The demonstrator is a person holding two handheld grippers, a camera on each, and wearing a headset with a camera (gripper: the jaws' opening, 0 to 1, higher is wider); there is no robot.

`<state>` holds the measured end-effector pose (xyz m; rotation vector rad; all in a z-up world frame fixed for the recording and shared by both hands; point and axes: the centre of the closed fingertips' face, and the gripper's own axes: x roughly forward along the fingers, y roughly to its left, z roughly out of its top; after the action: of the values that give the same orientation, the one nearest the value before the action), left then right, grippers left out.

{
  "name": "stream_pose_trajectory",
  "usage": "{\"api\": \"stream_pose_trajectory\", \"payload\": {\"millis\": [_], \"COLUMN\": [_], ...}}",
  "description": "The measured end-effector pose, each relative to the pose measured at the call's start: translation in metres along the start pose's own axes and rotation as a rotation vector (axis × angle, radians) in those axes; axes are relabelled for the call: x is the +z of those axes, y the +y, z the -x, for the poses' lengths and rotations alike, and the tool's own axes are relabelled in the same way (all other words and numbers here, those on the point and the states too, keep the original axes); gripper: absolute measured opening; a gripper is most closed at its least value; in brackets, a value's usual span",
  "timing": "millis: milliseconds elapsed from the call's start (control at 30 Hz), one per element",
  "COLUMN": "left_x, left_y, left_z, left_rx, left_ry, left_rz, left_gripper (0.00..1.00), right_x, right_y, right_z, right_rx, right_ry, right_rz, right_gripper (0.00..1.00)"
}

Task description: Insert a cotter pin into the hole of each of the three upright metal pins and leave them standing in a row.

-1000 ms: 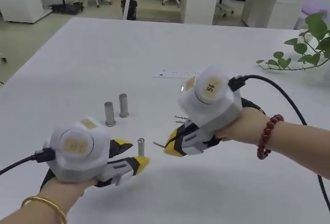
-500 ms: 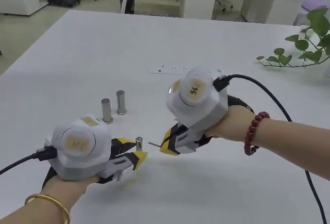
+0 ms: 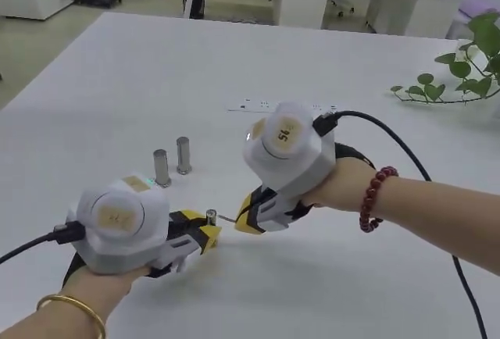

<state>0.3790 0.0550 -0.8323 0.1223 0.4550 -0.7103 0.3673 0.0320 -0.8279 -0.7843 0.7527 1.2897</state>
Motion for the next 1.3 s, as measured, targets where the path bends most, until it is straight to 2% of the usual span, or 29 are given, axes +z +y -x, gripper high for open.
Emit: {"api": "stream_pose_trajectory", "payload": {"millis": [167,467,633,1300], "left_x": [-0.001,-0.001,-0.001,-0.001], "left_y": [-0.001,-0.002,-0.003,-0.005], "left_z": [0.000,-0.002,-0.003,-0.005], "left_rx": [-0.004,-0.006,-0.009,-0.020], "left_ry": [-0.005,-0.002,-0.005,-0.014], "left_rz": [0.002,-0.018,-0.015,-0.007], "left_gripper": [0.07,0.07,0.07,0.07], "right_x": [0.002,0.005,0.007,0.013], "right_y": [0.000,-0.001,0.000,-0.001], "right_z": [0.000,0.001,0.002,-0.001], "right_rx": [0.002,0.012,0.019,0.027], "right_ry": [0.007,0.064,0.077,0.072], "right_rz": [0.013,0.089,0.099,0.129], "right_gripper": [0.03,0.03,0.03,0.03]}}
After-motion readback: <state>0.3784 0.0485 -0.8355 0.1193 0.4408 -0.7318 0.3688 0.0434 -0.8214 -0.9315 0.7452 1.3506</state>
